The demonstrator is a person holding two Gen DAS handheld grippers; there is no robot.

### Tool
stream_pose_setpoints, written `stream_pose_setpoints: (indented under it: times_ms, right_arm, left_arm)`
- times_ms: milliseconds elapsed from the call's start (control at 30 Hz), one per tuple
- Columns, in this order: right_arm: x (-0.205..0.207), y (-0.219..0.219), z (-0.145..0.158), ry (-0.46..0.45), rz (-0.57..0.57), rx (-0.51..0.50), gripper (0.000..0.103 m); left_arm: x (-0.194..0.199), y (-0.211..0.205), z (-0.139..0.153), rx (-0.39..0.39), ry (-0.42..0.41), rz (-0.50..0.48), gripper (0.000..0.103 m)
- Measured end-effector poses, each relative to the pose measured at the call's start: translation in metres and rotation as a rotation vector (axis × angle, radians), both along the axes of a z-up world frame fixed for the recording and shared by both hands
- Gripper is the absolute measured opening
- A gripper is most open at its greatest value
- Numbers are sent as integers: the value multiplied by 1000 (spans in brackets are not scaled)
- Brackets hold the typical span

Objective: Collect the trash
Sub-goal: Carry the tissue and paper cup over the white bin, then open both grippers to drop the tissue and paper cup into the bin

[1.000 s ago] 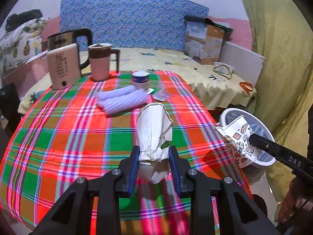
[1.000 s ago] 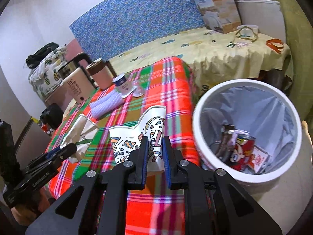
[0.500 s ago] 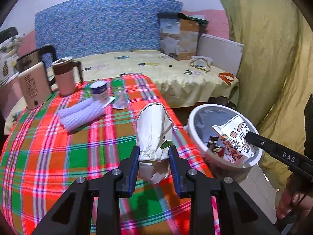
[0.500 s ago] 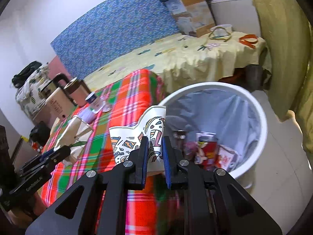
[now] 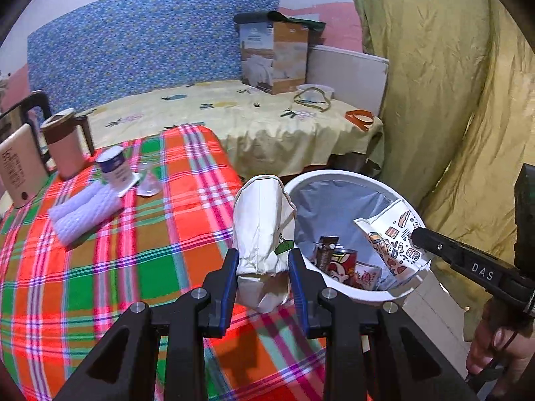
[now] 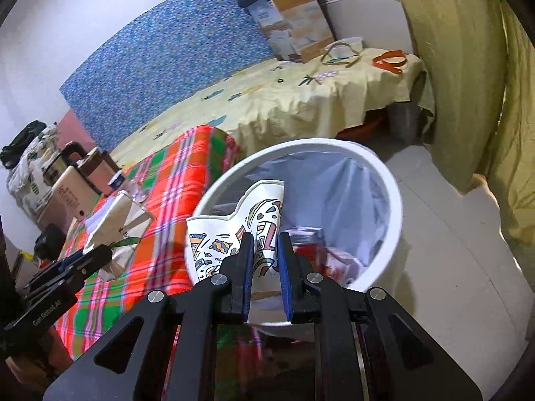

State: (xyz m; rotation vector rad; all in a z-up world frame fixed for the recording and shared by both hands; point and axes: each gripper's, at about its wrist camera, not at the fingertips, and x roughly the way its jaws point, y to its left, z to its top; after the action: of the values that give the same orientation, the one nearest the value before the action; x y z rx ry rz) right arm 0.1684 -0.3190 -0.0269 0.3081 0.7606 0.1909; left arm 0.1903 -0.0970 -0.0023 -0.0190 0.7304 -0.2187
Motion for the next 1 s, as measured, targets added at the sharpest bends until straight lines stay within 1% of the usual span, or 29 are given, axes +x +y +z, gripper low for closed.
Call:
stream_pose_setpoints:
  times_ms: [267, 533, 733, 867, 900, 1000]
  right_arm:
    - [5, -13, -5, 13, -42, -47, 17]
    - [10, -23, -13, 49, -62, -80, 17]
    - [13, -25, -18, 89, -54, -86, 18]
    - [12, -27, -19, 103, -58, -92, 18]
    - [11, -28, -18, 101, -61, -94, 20]
    - [8, -27, -15, 86, -54, -88, 28]
  left_arm:
    - [19, -19, -14, -23, 37, -59, 30]
    - [35, -35, -23, -33, 66, -110, 30]
    - [46, -46, -30, -32, 88, -128, 32]
    - [48, -48, -29, -50, 87, -134, 35]
    - [48, -46, -29, -54, 82, -132, 35]
    - [47, -43, -26, -60, 73, -125, 35]
